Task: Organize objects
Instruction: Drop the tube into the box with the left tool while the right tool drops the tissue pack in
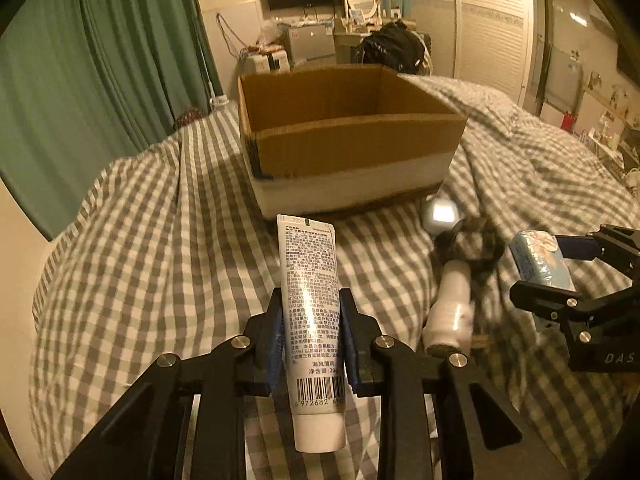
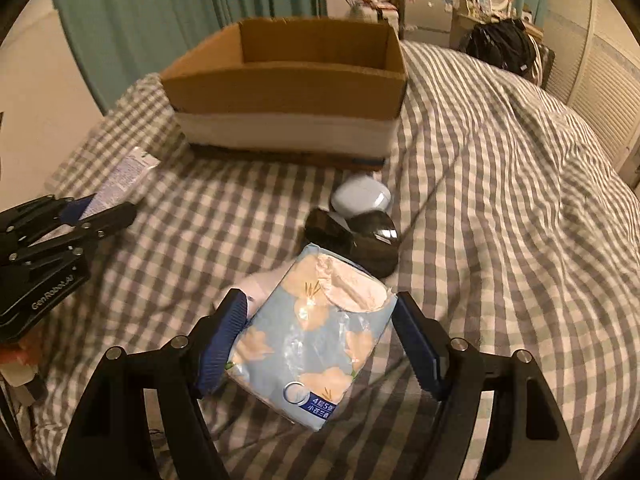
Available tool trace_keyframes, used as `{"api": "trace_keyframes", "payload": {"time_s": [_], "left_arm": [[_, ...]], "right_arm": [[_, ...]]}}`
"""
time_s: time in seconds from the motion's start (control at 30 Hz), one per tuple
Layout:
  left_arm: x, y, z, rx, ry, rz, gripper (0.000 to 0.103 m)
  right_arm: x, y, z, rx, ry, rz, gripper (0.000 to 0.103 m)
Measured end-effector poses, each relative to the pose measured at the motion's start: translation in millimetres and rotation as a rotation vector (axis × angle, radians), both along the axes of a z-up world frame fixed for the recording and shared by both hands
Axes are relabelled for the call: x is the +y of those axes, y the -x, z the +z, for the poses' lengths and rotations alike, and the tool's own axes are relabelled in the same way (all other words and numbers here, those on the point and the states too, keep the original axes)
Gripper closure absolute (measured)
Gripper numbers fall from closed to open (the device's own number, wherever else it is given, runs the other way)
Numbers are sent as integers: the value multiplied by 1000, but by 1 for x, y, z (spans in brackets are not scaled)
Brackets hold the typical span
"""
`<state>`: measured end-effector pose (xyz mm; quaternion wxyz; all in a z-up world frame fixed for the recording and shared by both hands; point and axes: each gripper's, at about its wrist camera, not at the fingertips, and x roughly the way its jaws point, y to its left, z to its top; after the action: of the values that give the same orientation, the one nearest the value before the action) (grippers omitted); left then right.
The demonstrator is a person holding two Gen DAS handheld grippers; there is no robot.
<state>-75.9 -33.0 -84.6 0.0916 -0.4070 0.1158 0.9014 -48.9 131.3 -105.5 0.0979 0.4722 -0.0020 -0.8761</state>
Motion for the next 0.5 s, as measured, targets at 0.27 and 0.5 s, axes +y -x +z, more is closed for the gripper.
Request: {"api": "trace_keyframes", "payload": {"time_s": [0.27,0.5], "left_arm": [[1,18,47,58,-75,-5,78],[4,55,93,143,-113,-10,78]], "right_arm": [[3,7,66,156,21,51,29],[3,31,120,280,-3,68,29]]}}
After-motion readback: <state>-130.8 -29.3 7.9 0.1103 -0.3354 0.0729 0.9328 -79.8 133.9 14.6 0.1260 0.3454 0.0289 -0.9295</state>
